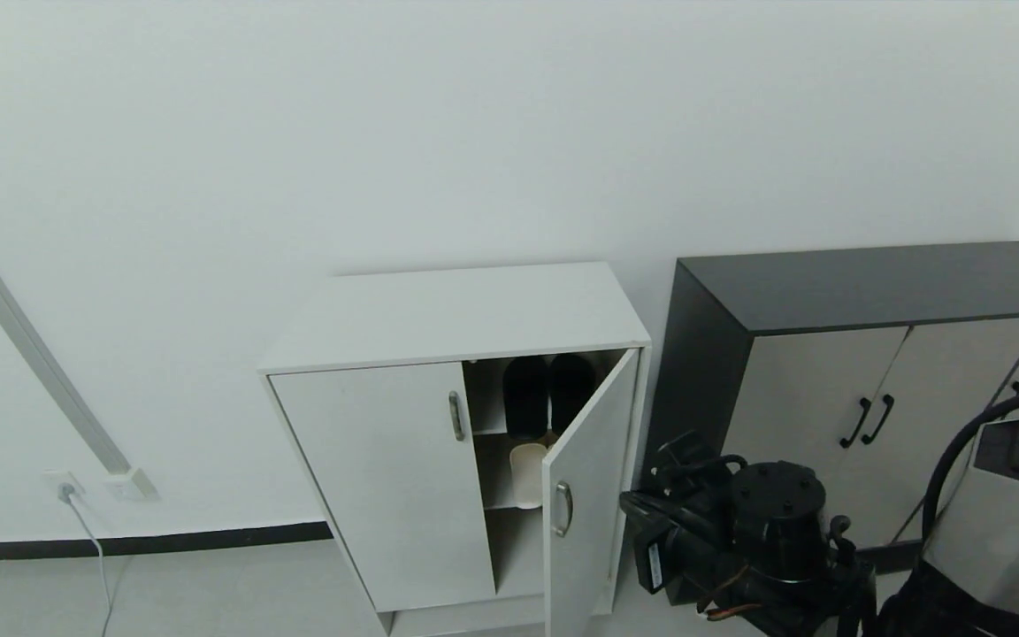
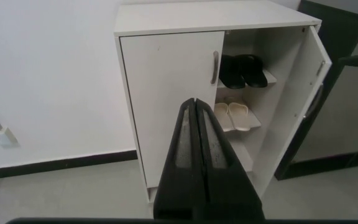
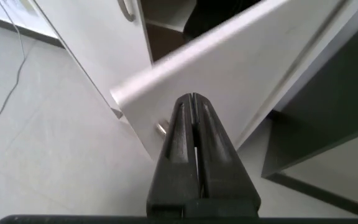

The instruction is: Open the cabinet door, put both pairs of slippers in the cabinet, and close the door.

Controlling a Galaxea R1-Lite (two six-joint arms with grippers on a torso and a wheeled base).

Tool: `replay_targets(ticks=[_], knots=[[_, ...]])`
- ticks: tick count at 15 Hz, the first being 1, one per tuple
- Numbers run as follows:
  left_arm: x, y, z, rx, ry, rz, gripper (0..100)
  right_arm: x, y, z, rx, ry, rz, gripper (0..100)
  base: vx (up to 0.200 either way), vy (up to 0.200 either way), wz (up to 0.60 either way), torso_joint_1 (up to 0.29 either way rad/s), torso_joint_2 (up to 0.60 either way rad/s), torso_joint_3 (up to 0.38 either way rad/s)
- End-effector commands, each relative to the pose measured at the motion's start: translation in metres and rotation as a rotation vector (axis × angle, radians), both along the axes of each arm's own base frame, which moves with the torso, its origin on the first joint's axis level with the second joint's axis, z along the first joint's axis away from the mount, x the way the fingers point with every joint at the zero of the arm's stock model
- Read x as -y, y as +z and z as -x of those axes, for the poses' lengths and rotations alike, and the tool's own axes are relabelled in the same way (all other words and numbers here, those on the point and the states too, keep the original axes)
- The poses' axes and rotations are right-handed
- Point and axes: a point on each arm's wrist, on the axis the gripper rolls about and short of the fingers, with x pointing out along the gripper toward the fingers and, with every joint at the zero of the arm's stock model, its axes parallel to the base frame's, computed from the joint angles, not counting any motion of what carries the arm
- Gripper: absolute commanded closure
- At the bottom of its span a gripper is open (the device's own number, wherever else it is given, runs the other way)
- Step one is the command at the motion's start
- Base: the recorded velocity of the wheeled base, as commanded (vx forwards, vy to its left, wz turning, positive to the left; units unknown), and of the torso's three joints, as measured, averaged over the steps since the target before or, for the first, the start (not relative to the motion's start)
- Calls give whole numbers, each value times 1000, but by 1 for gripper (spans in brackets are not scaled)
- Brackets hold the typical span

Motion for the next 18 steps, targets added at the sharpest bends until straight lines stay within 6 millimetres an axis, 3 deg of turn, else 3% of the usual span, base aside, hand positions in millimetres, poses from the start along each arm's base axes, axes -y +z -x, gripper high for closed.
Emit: replay_targets(ticks=[1,5,8,18], knots=[[0,0,0,-1,0,0,100,5,-4,7,-17,5,16,100,200,0,0,-12,-17,2],[0,0,0,-1,0,2,100,8,-8,10,-29,8,35,100,200,0,0,10,6,1],[0,0,0,-1,2,3,100,6,-17,8,-38,12,39,100,0,0,0,0,0,0],[0,0,0,-1,3,5,100,-15,-30,-36,27,-3,-14,100,0,0,0,0,0,0]])
